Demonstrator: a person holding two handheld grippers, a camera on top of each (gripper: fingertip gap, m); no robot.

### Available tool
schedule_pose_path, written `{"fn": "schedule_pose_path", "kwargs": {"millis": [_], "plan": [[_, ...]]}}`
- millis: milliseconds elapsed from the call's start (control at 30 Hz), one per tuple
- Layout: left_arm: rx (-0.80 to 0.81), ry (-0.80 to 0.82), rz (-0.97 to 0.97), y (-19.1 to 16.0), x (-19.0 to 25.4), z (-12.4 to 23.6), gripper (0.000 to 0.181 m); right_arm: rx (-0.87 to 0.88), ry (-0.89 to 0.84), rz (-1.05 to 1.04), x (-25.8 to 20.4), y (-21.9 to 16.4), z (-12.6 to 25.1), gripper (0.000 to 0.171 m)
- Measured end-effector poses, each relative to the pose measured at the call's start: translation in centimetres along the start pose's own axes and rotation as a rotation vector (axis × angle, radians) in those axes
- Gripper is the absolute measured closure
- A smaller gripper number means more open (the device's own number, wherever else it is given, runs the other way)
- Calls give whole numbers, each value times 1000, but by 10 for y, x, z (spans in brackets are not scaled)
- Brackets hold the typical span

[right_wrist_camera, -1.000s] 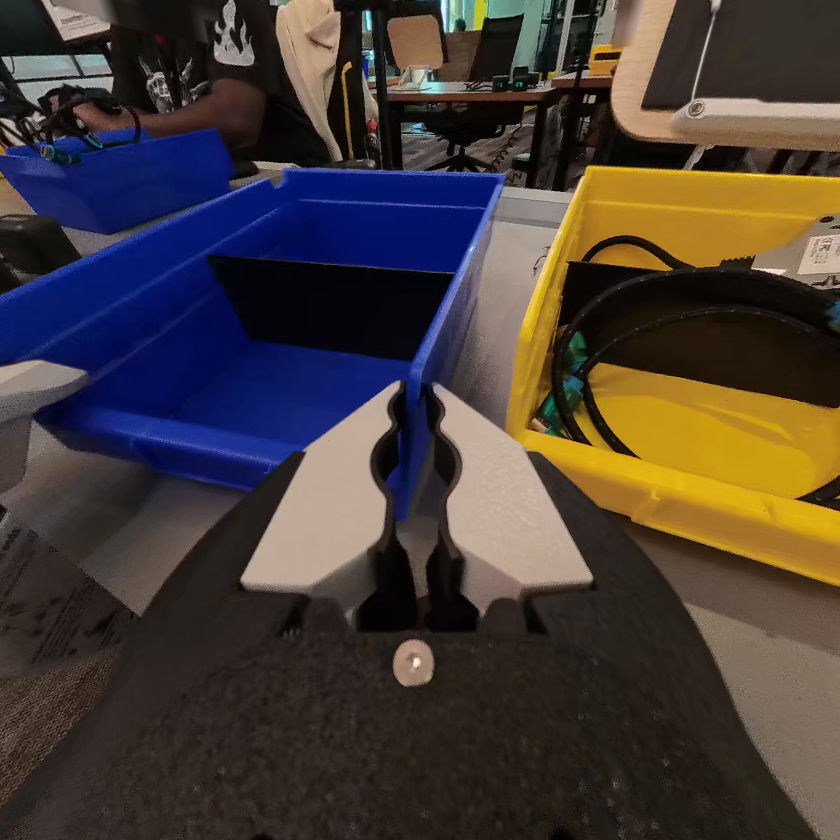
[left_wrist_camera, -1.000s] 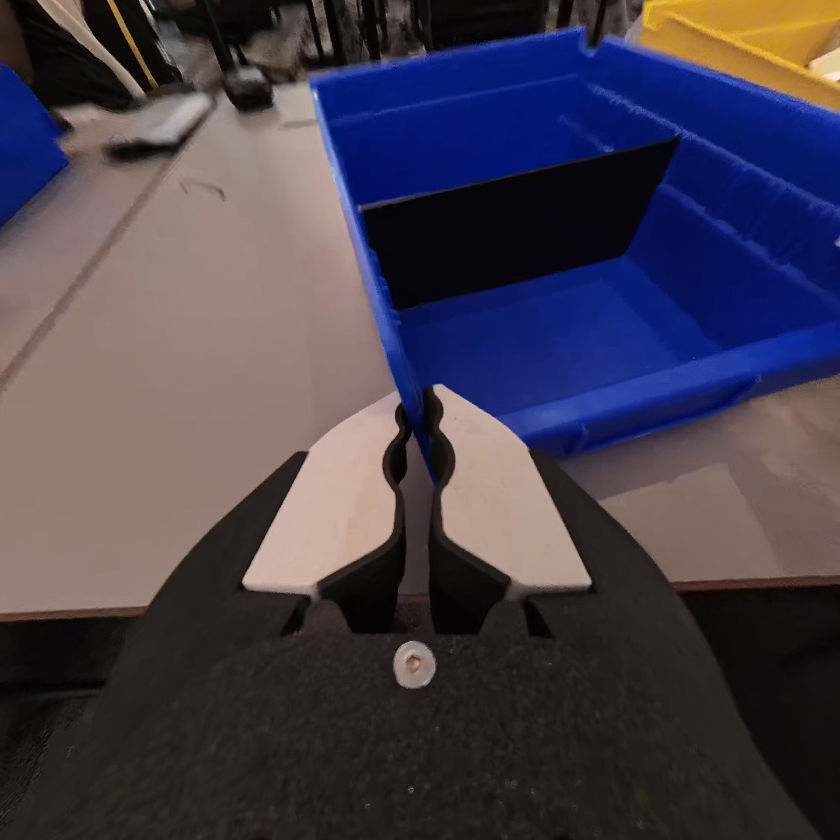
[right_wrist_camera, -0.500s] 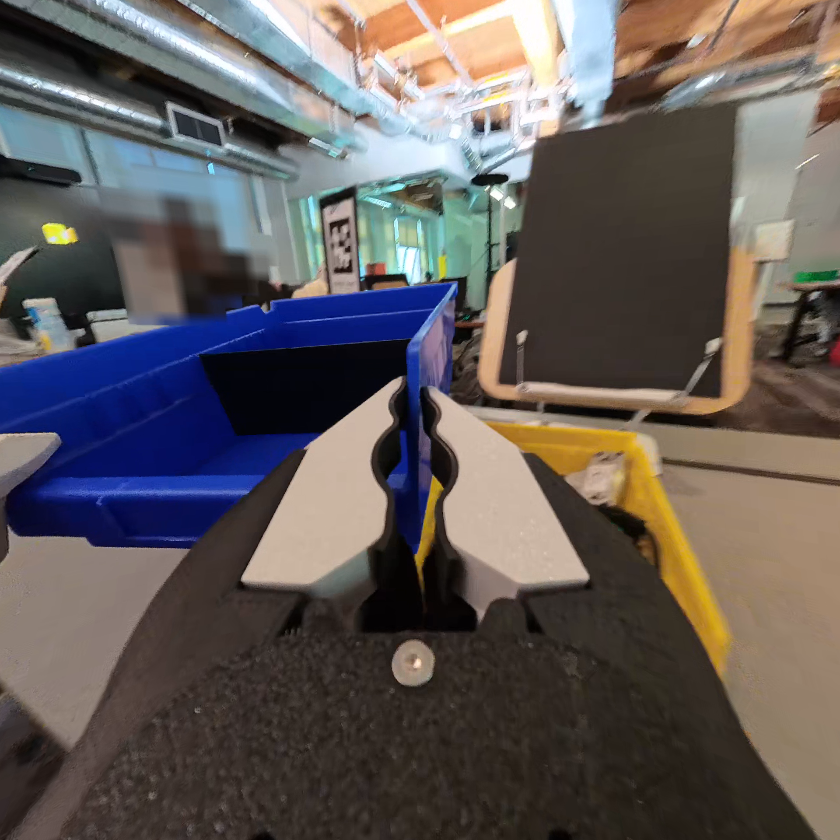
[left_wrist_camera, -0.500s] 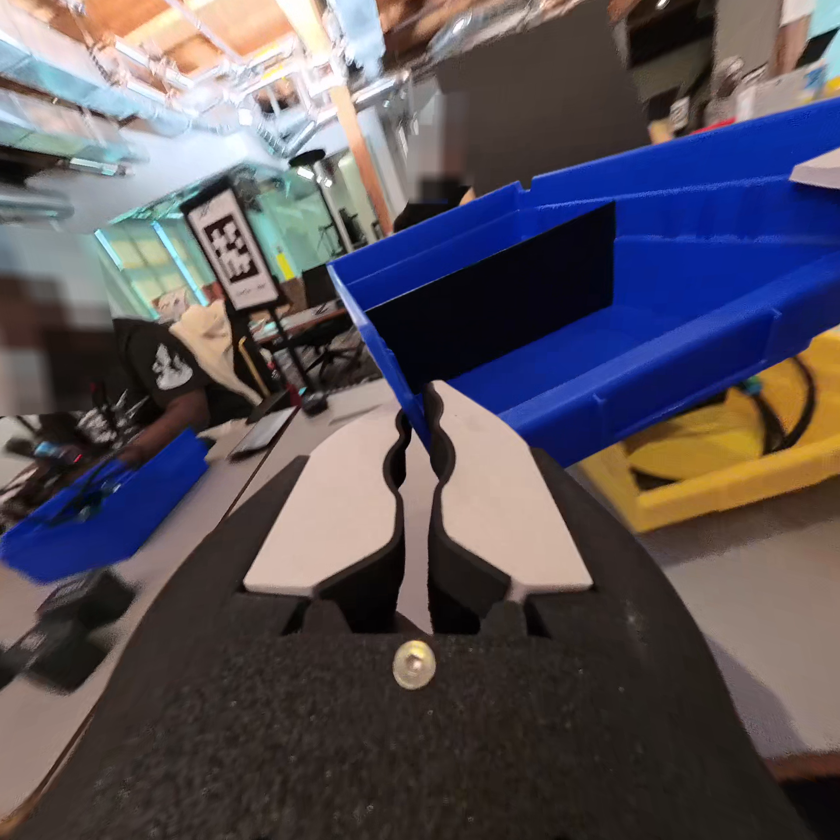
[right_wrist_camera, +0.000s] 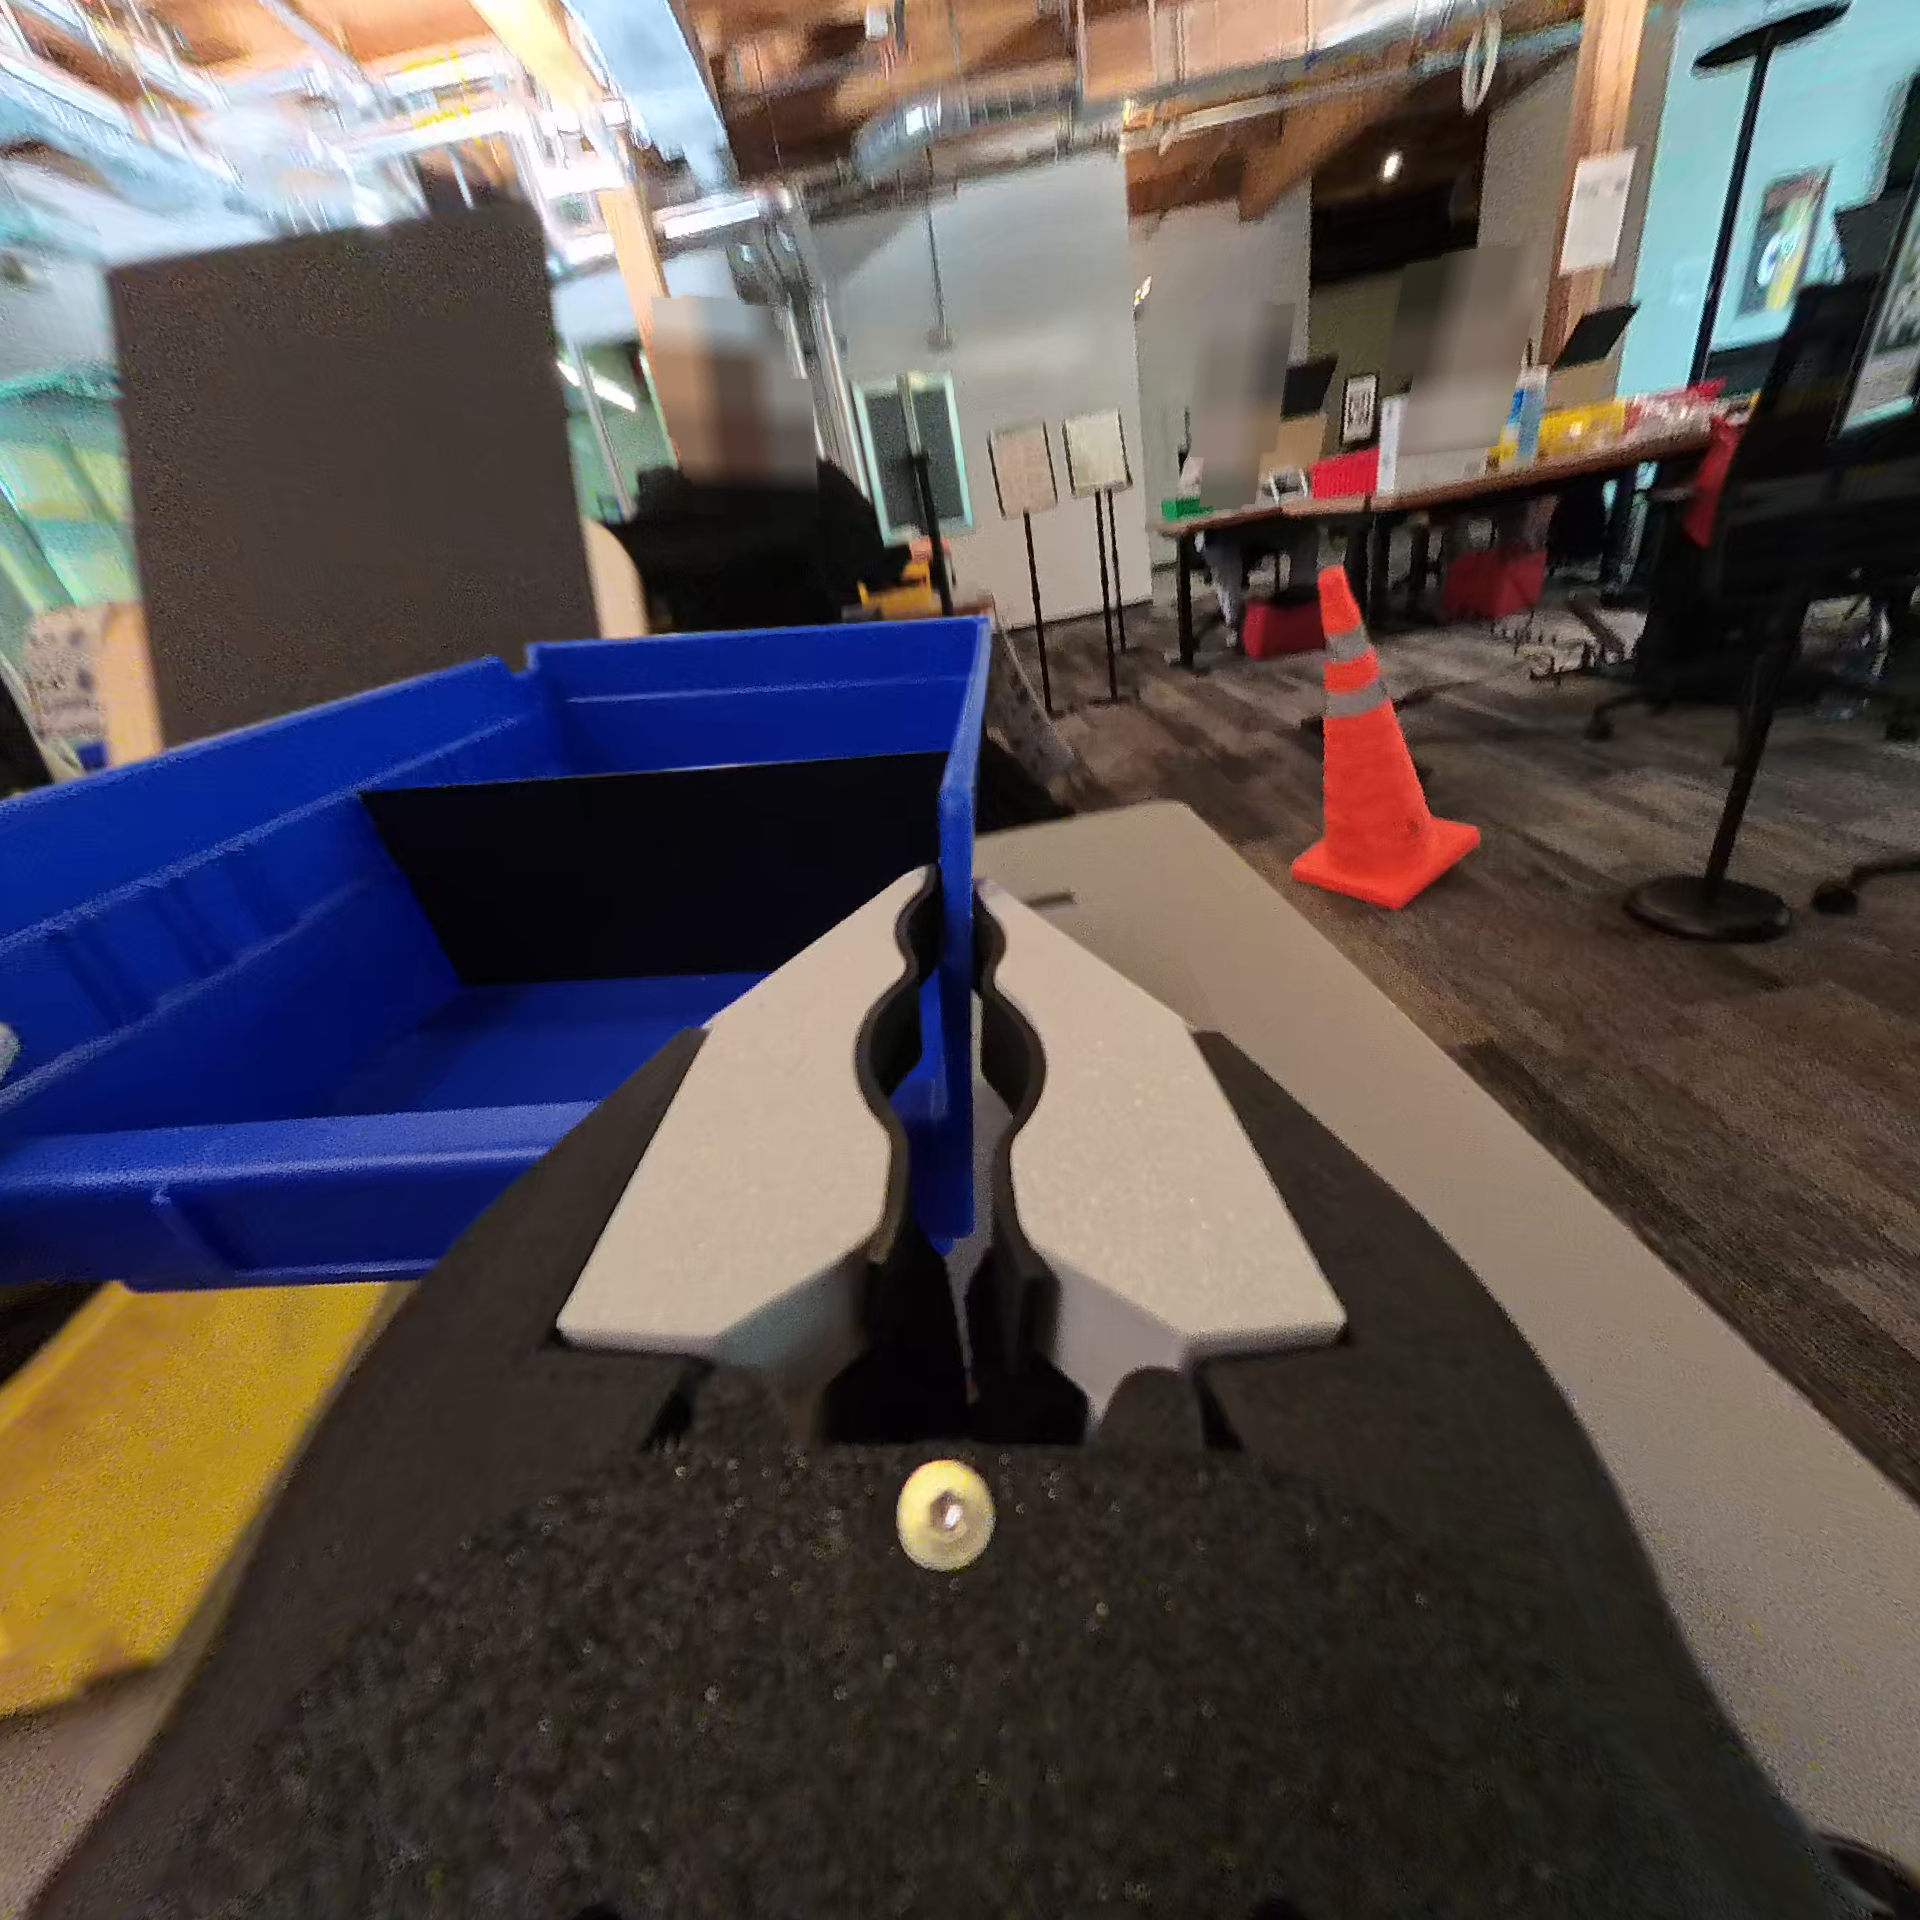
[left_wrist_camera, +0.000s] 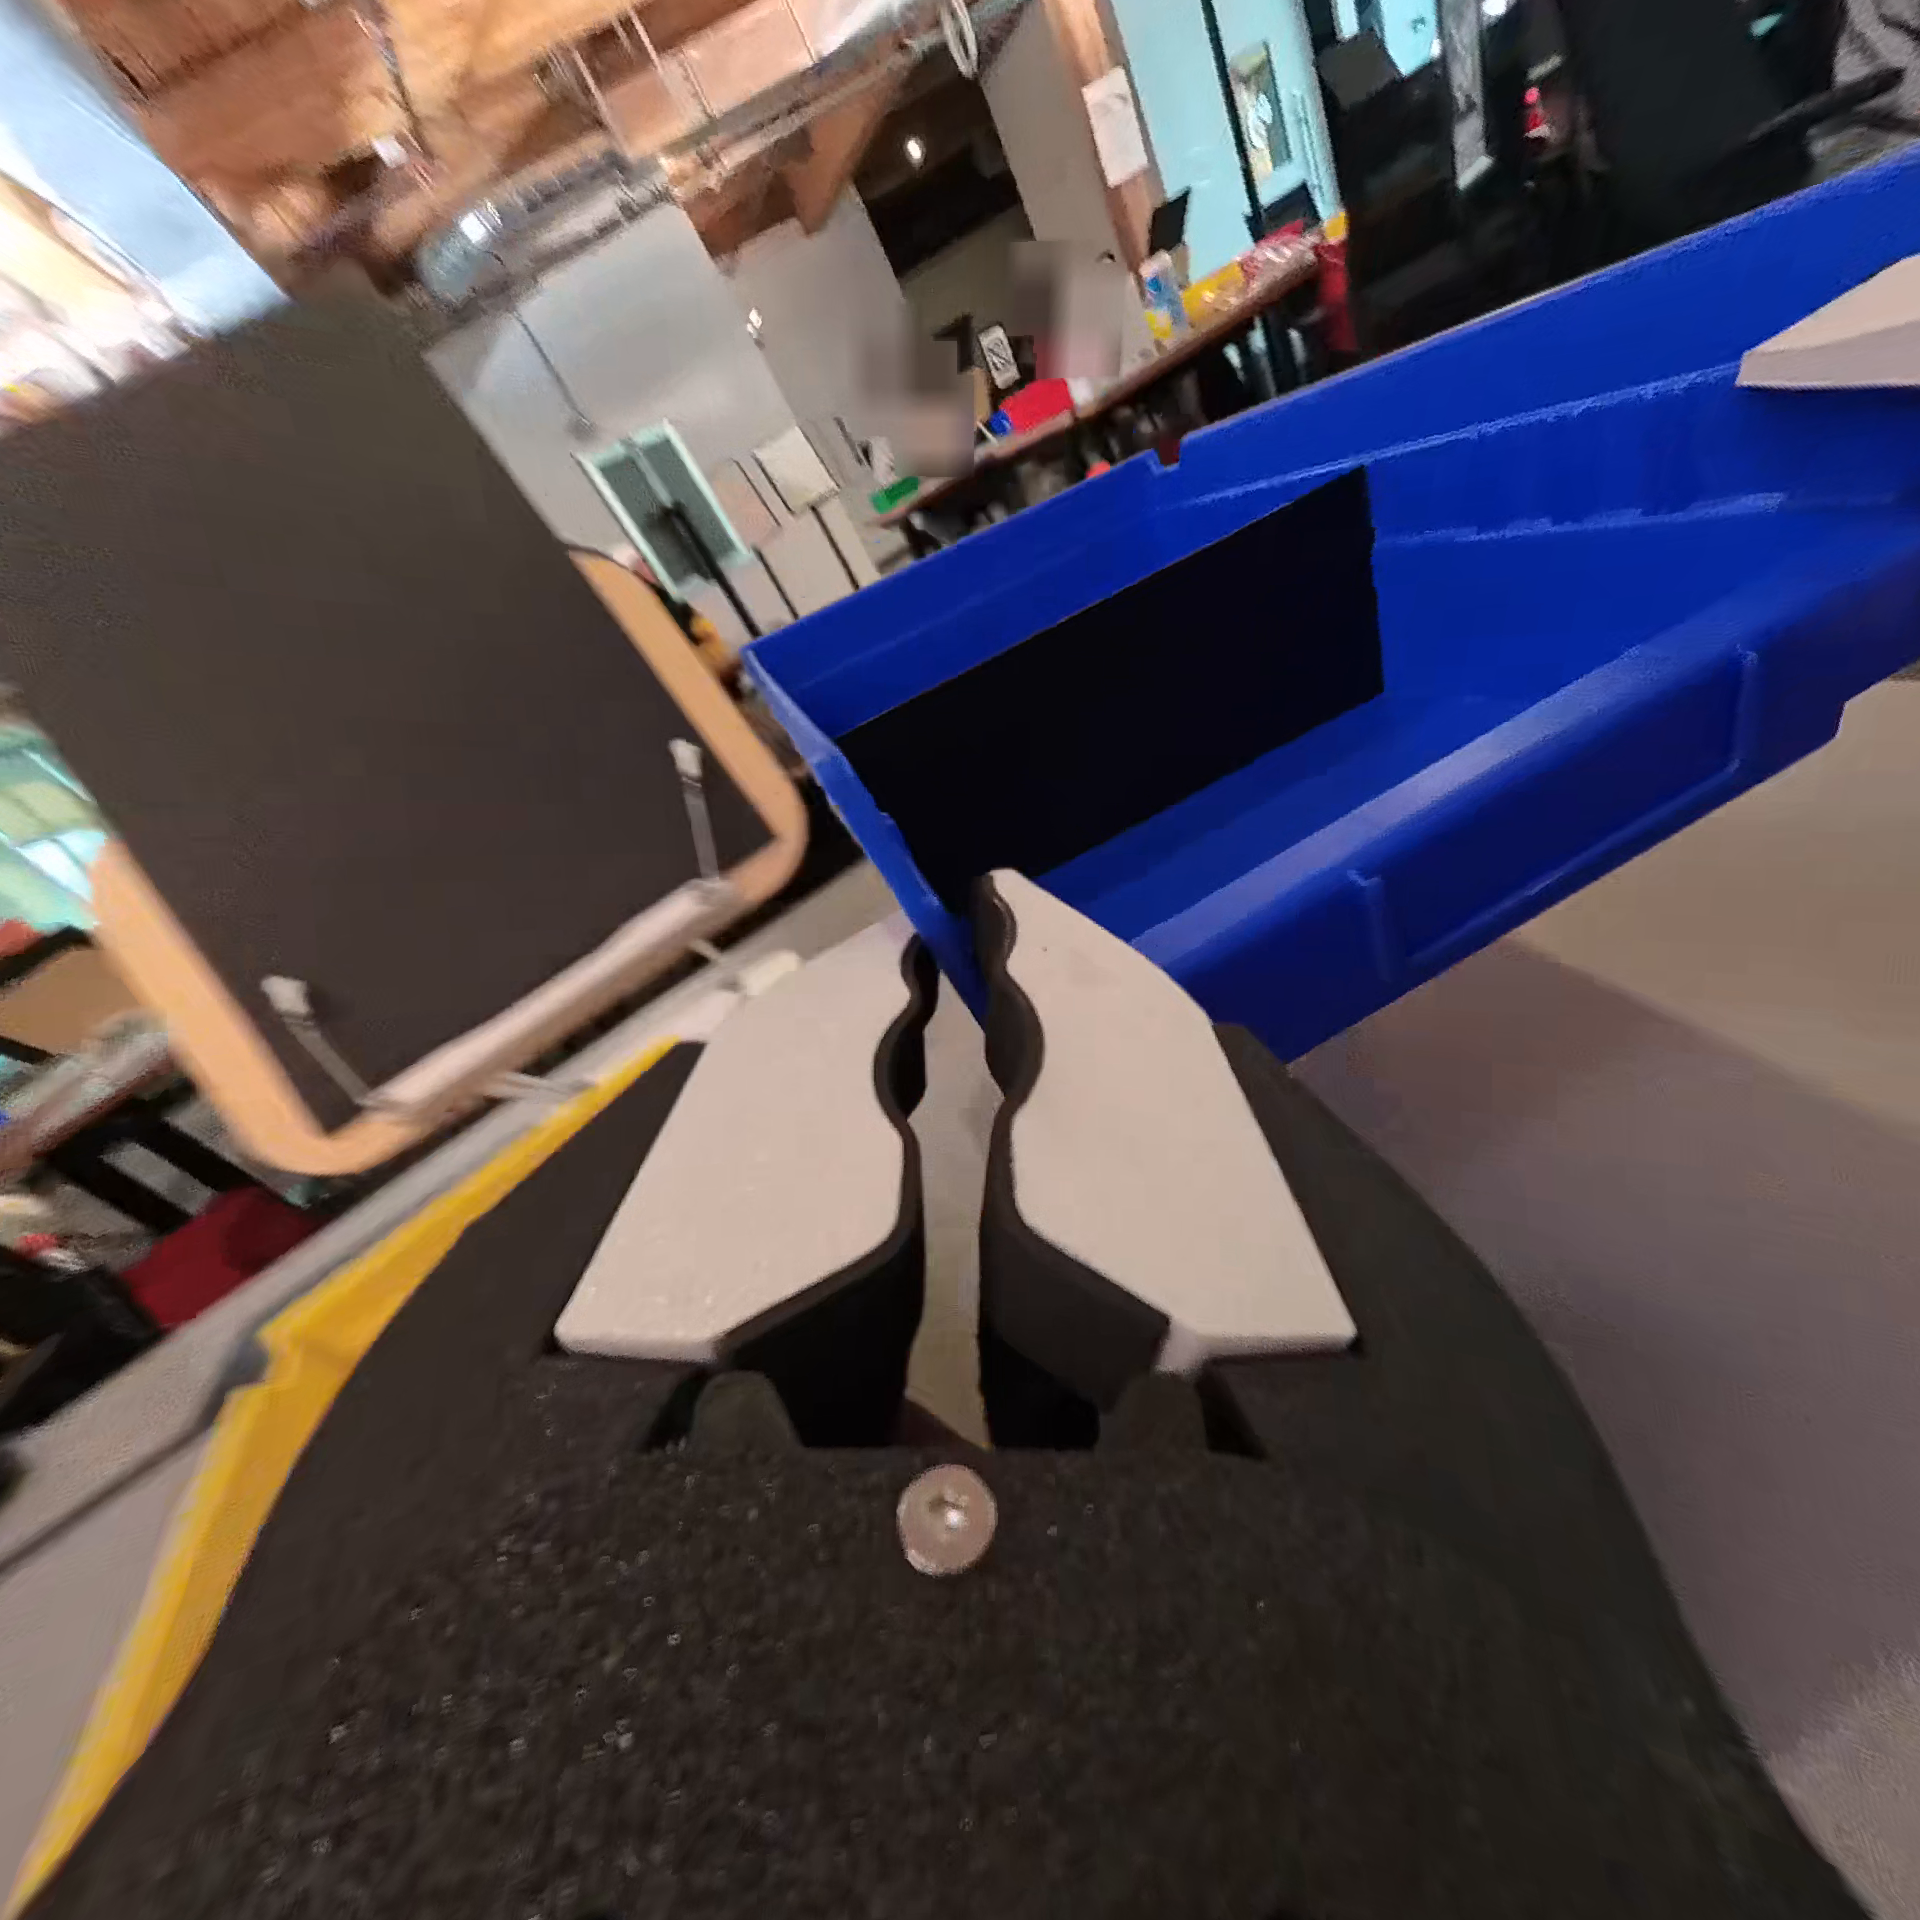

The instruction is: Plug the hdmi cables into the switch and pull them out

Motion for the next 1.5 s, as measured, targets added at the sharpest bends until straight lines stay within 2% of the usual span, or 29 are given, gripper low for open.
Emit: {"fn": "schedule_pose_path", "kwargs": {"millis": [167,267,400,533,633,667,767,833,933,1067,1167,1267,1367,1433,1500], "plan": [[-131,-71,36,-40,63,-38,176,-172,-58,61,63,-57,-21,169],[-208,-114,66,-67,80,-45,173,-221,-47,70,71,-75,-32,169],[-326,-200,133,-90,95,-54,170,-409,-128,110,80,-108,-44,165],[-360,-287,142,-89,99,-51,164,-393,-131,118,82,-107,-44,164],[-326,-426,173,-81,95,-27,156,-301,-63,109,74,-89,-36,148],[-289,-467,192,-75,87,-14,155,-234,-59,122,71,-75,-30,148],[-176,-489,230,-63,42,22,154,-11,7,186,42,-27,-6,147],[-150,-446,254,-67,3,42,154,67,112,181,9,-6,7,148],[-148,-286,266,-91,-65,67,154,28,337,138,-47,-2,17,147],[-205,-73,312,-145,-143,97,148,20,564,23,-115,-6,29,147],[-314,-47,396,-187,-170,108,136,-26,665,8,-164,-30,33,148],[-449,-20,376,-226,-181,102,129,-143,683,76,-212,-74,30,146],[-491,-97,440,-245,-172,93,136,-291,479,160,-231,-123,14,142],[-498,-138,457,-248,-166,86,141,-362,423,200,-243,-147,9,135],[-471,-156,495,-243,-164,81,149,-408,355,210,-250,-165,1,136]]}}
Point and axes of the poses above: each gripper's, where its closed fingertips meet, z back along the fingers, y out of its top, x = y × z across the jaws, the point moved 3 cm from there along z, back along the fingers, and after that the axes turned 7 degrees about -x, right-handed, at the moved point
